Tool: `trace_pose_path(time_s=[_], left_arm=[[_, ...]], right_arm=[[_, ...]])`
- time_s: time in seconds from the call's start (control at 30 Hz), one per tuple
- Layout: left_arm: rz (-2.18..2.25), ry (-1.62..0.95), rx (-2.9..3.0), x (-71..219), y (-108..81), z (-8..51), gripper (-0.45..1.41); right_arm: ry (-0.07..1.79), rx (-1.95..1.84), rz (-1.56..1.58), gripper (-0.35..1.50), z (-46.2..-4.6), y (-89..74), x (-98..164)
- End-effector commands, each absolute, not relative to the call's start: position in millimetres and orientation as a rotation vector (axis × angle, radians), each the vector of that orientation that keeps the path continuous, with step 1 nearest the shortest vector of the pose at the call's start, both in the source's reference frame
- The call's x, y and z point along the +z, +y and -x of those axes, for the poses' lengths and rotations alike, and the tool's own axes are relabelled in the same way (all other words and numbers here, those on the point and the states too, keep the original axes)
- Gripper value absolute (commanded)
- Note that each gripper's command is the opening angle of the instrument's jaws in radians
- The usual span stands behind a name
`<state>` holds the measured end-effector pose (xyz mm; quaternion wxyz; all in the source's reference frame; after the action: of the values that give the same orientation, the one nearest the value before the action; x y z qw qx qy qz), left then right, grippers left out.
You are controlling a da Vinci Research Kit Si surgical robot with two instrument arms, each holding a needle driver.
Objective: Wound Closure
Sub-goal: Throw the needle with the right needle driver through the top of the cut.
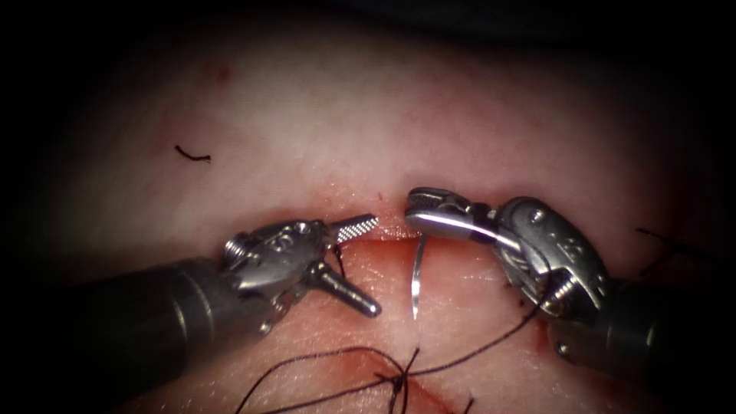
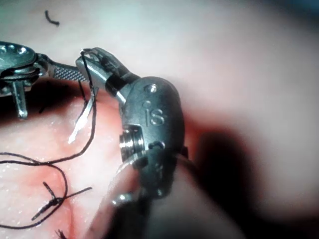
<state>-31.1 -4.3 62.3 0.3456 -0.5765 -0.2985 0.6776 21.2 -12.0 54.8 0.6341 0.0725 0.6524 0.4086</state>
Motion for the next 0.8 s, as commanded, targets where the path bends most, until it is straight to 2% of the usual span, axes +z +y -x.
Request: trace_pose_path(time_s=[0.03, 0.17, 0.2, 0.23, 0.27, 0.37, 0.4, 0.47, 0.57, 0.8], left_arm=[[1.512, -0.739, 1.797, 62.8, -4.1, 31.4, 1.20], [1.531, -0.547, 1.959, 63.6, -5.1, 30.5, 1.16], [1.511, -0.499, 1.986, 63.9, -5.2, 30.4, 1.04], [1.490, -0.449, 2.013, 64.3, -5.2, 30.4, 0.88], [1.459, -0.379, 2.051, 65.4, -5.1, 30.5, 0.29], [1.452, -0.306, 2.104, 67.5, -5.1, 30.9, -0.27], [1.452, -0.306, 2.104, 67.5, -5.1, 30.9, -0.27], [1.434, -0.271, 2.122, 69.4, -5.5, 31.4, -0.38], [1.419, -0.250, 2.137, 70.4, -5.7, 31.7, -0.42], [1.300, -0.254, 2.253, 72.5, -7.7, 33.8, -0.35]], right_arm=[[1.493, 0.908, -0.136, -0.35, -21.6, -11.2, 56.5], [1.498, 0.839, -0.067, -0.35, -21.3, -10.1, 58.2], [1.501, 0.827, -0.050, -0.35, -21.2, -9.9, 58.6], [1.507, 0.809, -0.028, -0.35, -21.0, -9.6, 58.9], [1.532, 0.706, 0.033, -0.35, -20.8, -9.0, 59.5], [1.573, 0.594, 0.138, -0.35, -20.4, -8.0, 60.6], [1.573, 0.594, 0.138, -0.35, -20.4, -8.0, 60.6], [1.586, 0.569, 0.166, -0.35, -20.3, -7.7, 61.4], [1.582, 0.575, 0.175, -0.35, -20.4, -7.8, 61.9], [1.572, 0.532, 0.202, -0.35, -21.7, -8.6, 62.9]])
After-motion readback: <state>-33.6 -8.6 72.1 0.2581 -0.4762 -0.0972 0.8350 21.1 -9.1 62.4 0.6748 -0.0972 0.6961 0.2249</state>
